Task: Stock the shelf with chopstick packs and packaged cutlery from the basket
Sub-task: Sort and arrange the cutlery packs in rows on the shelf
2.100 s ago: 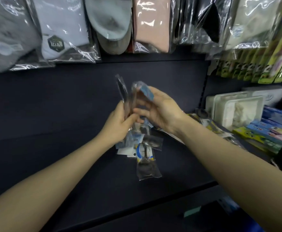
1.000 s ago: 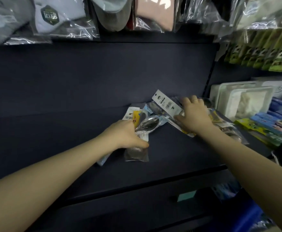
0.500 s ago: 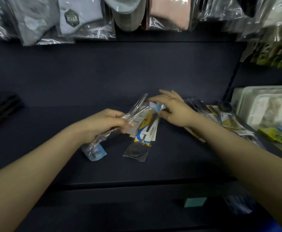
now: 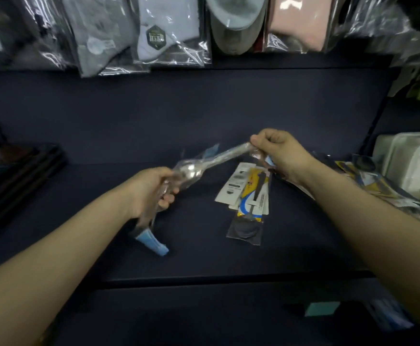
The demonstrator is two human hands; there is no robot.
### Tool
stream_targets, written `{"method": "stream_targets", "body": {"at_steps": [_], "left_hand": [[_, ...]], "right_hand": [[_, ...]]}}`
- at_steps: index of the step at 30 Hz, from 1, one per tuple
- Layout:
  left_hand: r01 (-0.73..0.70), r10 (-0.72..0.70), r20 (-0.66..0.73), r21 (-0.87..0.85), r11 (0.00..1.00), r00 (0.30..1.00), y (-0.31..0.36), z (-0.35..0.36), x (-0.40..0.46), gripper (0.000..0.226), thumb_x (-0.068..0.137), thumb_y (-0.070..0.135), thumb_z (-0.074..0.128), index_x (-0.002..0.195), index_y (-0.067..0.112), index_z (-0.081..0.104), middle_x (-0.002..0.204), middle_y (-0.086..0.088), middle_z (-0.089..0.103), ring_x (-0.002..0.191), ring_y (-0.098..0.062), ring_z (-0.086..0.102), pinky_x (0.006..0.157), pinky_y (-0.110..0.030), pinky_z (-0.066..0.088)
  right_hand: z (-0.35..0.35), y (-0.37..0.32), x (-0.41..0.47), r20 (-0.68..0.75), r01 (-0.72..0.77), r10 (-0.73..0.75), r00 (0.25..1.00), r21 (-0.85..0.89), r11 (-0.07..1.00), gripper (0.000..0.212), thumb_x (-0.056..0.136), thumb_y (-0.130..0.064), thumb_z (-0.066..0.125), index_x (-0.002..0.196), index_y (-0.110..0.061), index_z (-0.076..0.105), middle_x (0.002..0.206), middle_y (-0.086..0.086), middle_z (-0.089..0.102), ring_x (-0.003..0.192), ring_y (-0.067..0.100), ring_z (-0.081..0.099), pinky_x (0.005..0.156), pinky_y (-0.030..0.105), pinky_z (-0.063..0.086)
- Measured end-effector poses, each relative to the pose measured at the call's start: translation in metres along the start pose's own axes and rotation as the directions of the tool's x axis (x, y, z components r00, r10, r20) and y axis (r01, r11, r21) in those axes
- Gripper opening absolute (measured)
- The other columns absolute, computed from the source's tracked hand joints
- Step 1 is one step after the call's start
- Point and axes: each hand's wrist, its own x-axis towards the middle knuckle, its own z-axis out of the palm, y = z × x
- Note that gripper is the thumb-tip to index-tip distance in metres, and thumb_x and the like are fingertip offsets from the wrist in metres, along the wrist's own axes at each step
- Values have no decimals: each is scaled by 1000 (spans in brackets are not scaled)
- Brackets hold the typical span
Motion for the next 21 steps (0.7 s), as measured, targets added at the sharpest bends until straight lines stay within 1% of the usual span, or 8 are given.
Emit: {"method": "stream_targets", "body": {"at_steps": [2,4,7,9,11,15,18,21], "left_hand": [[-20,21,-65,15,1000,998,-2,-7,4,20,95,11,36,79,7,49,68,-7,44,49,-13,37,30,-13,31],[-30,31,-84,14,999,996,-3,-15,8,19,94,2,37,78,4,46,69,-9,45,54,-16,43,33,-14,41],[-47,55,-110,70,996,992,-2,-27,14,5,91,-4,43,90,-2,48,66,-13,51,43,-16,56,37,-21,49],[-70,81,-145,78,995,986,-3,-32,16,11,90,-6,45,101,-2,47,63,-14,54,34,-14,58,37,-22,50],[-102,106,-146,38,994,984,-4,-35,18,16,90,-7,46,106,-3,48,65,-16,55,32,-14,58,37,-22,51],[-135,137,-93,27,991,986,-6,-44,17,9,86,-10,50,86,-4,56,69,-17,55,37,-16,60,39,-23,50],[-153,159,-126,55,987,979,-7,-58,16,11,83,-8,55,76,0,59,62,-14,60,41,-17,59,40,-21,49],[-147,144,-147,-8,989,979,-9,-71,11,17,86,-8,51,73,2,56,42,-6,62,34,-12,59,37,-22,51]], "right_hand": [[11,-10,4,-190,123,-147,971,-135,983,31,89,-19,59,61,-20,47,53,-11,47,44,-3,41,50,12,34],[27,-26,2,-204,309,-411,888,-397,864,25,86,-22,61,64,-19,50,59,-8,48,51,-2,44,53,14,36],[64,-39,-10,109,470,-684,721,-803,367,24,83,-30,52,71,-9,57,64,3,60,53,20,57,47,29,43],[88,-32,-13,375,484,-681,629,-874,-34,20,79,-26,50,68,-11,59,60,5,61,41,26,55,36,22,31],[109,-20,-13,538,500,-587,605,-831,-246,7,69,-15,57,66,-16,62,56,3,59,33,21,50,38,19,20],[142,0,-4,655,640,-536,533,-726,-251,24,69,-10,45,72,-17,68,56,3,60,32,21,50,33,18,32],[167,4,-5,728,735,-445,522,-648,-198,18,64,-10,75,81,-13,70,59,6,62,34,22,52,31,21,36],[178,9,-9,721,768,-324,613,-640,28,22,81,-28,67,95,-10,67,82,9,67,63,25,66,48,32,51]]}}
